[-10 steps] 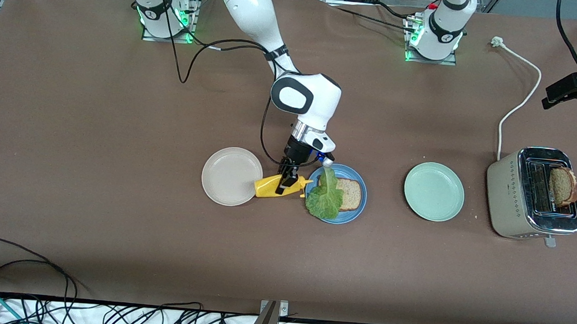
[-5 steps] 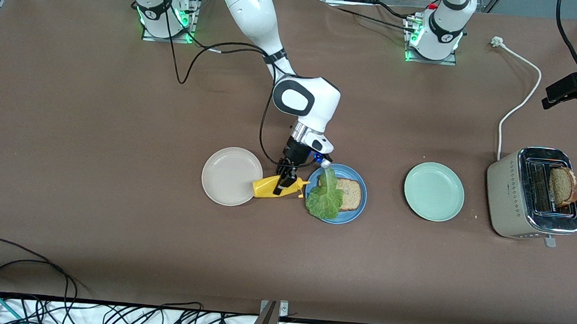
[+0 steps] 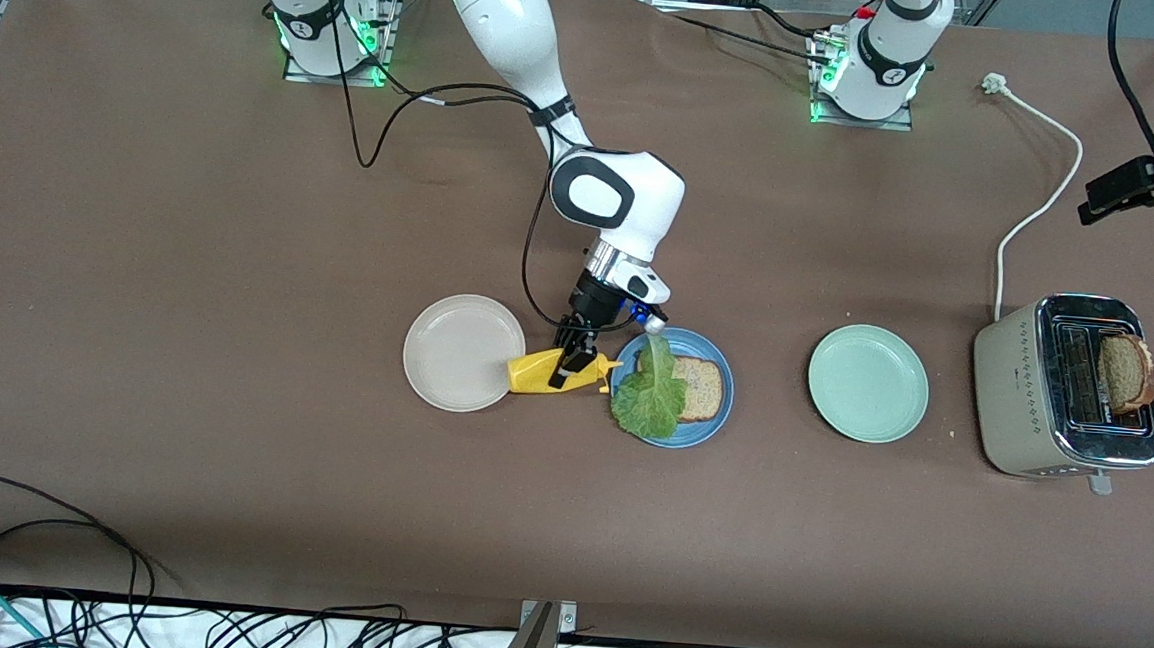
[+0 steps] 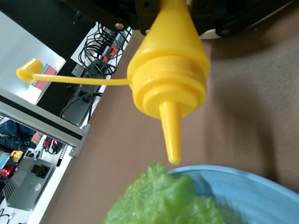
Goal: Make sandwich in blue plate with both arms
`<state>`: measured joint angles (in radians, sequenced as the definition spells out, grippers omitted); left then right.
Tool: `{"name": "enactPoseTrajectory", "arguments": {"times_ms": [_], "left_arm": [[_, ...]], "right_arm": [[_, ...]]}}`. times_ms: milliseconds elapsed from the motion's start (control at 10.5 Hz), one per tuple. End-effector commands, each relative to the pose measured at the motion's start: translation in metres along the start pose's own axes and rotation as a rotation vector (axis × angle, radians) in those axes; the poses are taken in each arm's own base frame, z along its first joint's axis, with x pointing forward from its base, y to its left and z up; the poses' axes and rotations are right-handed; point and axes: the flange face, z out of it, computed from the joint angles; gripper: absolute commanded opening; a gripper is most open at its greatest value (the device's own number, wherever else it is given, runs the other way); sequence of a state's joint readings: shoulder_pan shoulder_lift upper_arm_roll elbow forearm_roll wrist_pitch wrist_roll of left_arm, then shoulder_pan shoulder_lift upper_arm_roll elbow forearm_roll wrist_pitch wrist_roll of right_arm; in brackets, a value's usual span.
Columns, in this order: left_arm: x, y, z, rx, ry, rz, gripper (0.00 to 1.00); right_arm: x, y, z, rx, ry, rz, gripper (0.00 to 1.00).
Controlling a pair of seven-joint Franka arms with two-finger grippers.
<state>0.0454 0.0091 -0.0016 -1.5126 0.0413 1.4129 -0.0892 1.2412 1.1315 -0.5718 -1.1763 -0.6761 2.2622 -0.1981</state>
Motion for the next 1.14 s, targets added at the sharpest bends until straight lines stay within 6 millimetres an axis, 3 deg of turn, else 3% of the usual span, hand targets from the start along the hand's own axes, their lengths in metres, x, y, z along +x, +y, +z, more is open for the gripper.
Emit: {"name": "enactPoseTrajectory", "arguments": {"times_ms": [0,190,286,381,476,571,667,857,1048], "left_arm": [[0.021,-0.009,0.021,0.089,-0.044,-0.021,1.00],[0.031,-0.019,0.035,0.102,-0.067,-0.026,1.00],[0.035,-0.030,0.039,0.096,-0.071,0.004,1.00],[0.044,-0.046,0.049,0.089,-0.073,0.081,1.00],[0.061,-0.068,0.079,0.077,-0.124,0.174,1.00],[0.074,-0.084,0.100,0.068,-0.156,0.207,1.00],[0.085,-0.109,0.108,0.057,-0.153,0.180,1.00],[0.099,-0.138,0.129,0.043,-0.146,0.205,1.00],[0.113,-0.157,0.158,0.040,-0.153,0.215,1.00]], "right_arm": [[-0.005,0.026,-0.015,0.009,0.011,0.069,0.00],[-0.024,0.066,-0.037,0.085,0.061,0.051,0.00],[-0.044,0.087,-0.038,0.126,0.077,0.055,0.00],[-0.070,0.112,-0.037,0.176,0.098,0.060,0.00],[-0.102,0.131,-0.028,0.252,0.117,0.096,0.00],[-0.130,0.145,-0.024,0.312,0.142,0.125,0.00],[-0.159,0.161,-0.021,0.349,0.166,0.138,0.00],[-0.223,0.178,-0.001,0.457,0.205,0.224,0.00],[-0.267,0.177,0.022,0.551,0.234,0.284,0.00]]}}
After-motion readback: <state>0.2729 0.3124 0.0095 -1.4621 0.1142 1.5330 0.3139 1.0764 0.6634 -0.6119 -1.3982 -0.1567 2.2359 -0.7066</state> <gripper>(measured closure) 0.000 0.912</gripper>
